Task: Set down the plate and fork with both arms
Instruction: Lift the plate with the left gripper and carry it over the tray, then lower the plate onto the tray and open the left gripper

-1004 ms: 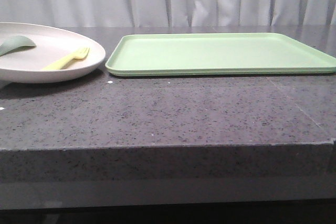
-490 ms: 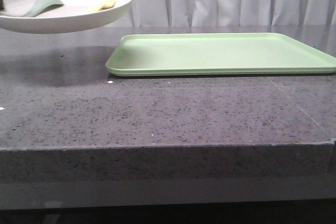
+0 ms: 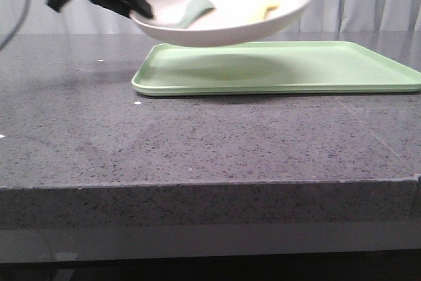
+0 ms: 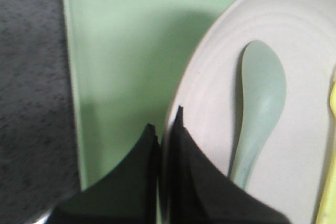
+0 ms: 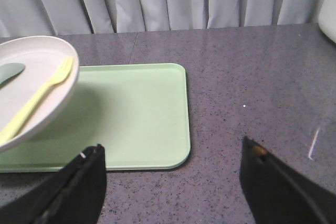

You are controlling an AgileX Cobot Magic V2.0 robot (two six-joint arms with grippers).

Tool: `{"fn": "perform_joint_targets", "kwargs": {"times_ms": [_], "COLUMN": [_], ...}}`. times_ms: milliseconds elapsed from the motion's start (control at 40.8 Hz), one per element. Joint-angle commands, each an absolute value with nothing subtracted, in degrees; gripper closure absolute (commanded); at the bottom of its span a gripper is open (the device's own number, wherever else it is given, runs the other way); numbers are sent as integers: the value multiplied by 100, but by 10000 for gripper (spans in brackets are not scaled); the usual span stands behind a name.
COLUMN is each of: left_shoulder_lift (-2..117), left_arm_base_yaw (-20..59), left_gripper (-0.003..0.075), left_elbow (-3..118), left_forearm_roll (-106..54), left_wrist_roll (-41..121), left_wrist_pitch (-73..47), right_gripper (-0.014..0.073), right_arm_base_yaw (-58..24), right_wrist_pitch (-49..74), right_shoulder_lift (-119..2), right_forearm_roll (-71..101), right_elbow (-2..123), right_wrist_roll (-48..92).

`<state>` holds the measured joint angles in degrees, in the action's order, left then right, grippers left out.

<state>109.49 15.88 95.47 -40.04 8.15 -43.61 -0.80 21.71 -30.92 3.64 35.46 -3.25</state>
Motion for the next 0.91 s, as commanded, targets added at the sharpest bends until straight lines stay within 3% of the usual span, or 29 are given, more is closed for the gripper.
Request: {"fn": "perform_joint_targets", "kwargs": {"times_ms": [0, 735, 882], "left_shoulder_lift": [10910, 11483, 11493], "left_arm_base_yaw": [1852, 2289, 2327], "left_gripper": [738, 736, 690], "left_elbow": [10002, 10097, 10097], "left_forearm_roll": [-4340, -4016, -3962], "left_wrist_roll": [515, -44, -44], "left_wrist_pitch": [-3877, -3030, -2976], "right_gripper": [41, 41, 41], "right_arm_base_yaw": [-42, -154, -154], "right_wrist_pitch": [1716, 1716, 1716], "right_shoulder_lift": [-3134, -3134, -3134], "right_forearm_roll": [381, 381, 381], "right_elbow": [3759, 3759, 3759], "right_wrist_roll": [-254, -254, -254]}}
